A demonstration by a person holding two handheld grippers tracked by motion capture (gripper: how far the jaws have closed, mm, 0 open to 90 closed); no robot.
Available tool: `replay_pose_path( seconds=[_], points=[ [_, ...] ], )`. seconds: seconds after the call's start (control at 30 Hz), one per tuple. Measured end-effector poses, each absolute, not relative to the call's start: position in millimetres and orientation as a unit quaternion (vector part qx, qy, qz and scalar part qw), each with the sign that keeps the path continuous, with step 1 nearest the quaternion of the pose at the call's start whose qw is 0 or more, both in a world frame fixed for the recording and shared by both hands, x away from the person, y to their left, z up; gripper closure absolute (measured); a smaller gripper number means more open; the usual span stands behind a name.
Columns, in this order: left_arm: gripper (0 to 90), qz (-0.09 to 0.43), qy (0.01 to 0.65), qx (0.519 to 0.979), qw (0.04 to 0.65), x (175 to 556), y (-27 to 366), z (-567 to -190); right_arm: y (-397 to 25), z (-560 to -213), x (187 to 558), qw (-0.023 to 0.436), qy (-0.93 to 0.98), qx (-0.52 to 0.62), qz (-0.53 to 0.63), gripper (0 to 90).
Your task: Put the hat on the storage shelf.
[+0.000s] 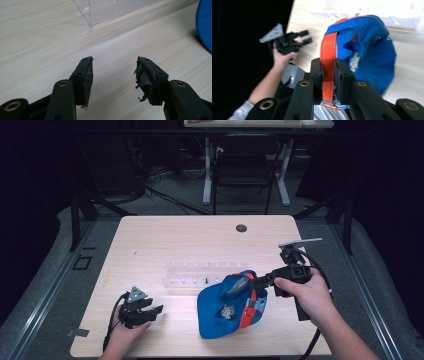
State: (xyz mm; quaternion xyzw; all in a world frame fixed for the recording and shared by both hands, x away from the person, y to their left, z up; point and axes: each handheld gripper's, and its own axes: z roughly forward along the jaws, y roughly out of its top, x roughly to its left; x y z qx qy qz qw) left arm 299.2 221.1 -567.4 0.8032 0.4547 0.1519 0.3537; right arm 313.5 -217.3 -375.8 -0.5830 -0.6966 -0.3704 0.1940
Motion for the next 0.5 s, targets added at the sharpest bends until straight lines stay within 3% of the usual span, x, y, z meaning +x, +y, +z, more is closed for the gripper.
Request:
replay_pose_path(
  seconds=[0.5],
  points=[
    [48.0, 0.152, 0.454, 0.803, 0.355, 299, 221, -567, -213, -351, 319, 0.238, -0.670, -0.566, -0.418, 78.2]
  ],
)
